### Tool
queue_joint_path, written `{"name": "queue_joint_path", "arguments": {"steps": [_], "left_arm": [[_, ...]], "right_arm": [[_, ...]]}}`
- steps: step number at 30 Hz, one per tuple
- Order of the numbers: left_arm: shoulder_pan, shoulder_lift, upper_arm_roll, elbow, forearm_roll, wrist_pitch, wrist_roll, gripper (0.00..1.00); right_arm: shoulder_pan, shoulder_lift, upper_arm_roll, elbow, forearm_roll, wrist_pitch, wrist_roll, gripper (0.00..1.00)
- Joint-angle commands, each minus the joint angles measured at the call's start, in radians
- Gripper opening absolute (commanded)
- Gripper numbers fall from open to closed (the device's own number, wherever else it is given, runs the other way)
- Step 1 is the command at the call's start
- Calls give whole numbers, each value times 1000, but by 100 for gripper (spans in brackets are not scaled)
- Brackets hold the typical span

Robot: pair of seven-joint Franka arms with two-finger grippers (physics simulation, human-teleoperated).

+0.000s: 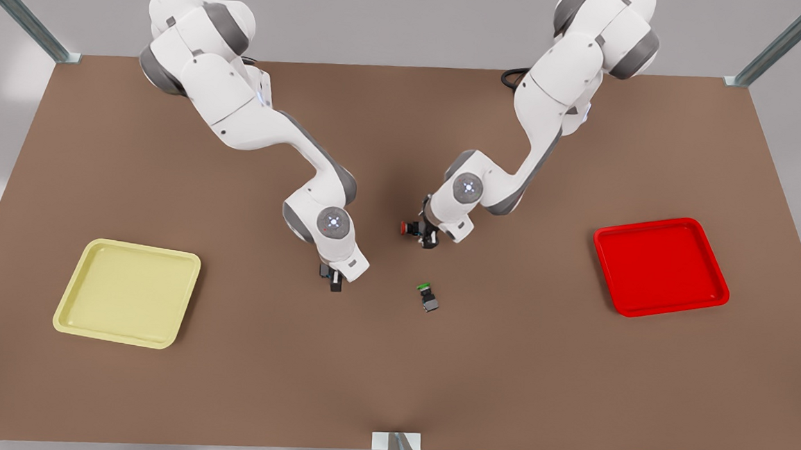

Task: Place the switches on the corresponding trays according to their colors

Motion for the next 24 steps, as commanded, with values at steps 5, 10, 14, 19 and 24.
{"name": "queue_joint_path", "arguments": {"steps": [5, 10, 14, 19, 24], "left_arm": [[0, -6, 9, -20, 17, 0, 6, 74], [1, -5, 12, -29, 17, 0, 17, 72], [1, -12, 11, -40, 18, -3, 17, 70], [-2, -21, 8, -41, 17, -15, 12, 67], [-5, -20, 8, -43, 17, -11, 15, 44]], "right_arm": [[2, 0, 0, -25, -7, 58, 0, 100], [-4, 19, 0, -25, -4, 51, 9, 100], [-4, 34, 0, -21, -3, 41, 12, 100], [-3, 37, 0, -20, -3, 41, 12, 100], [-1, 39, 0, -18, -3, 43, 12, 100]]}}
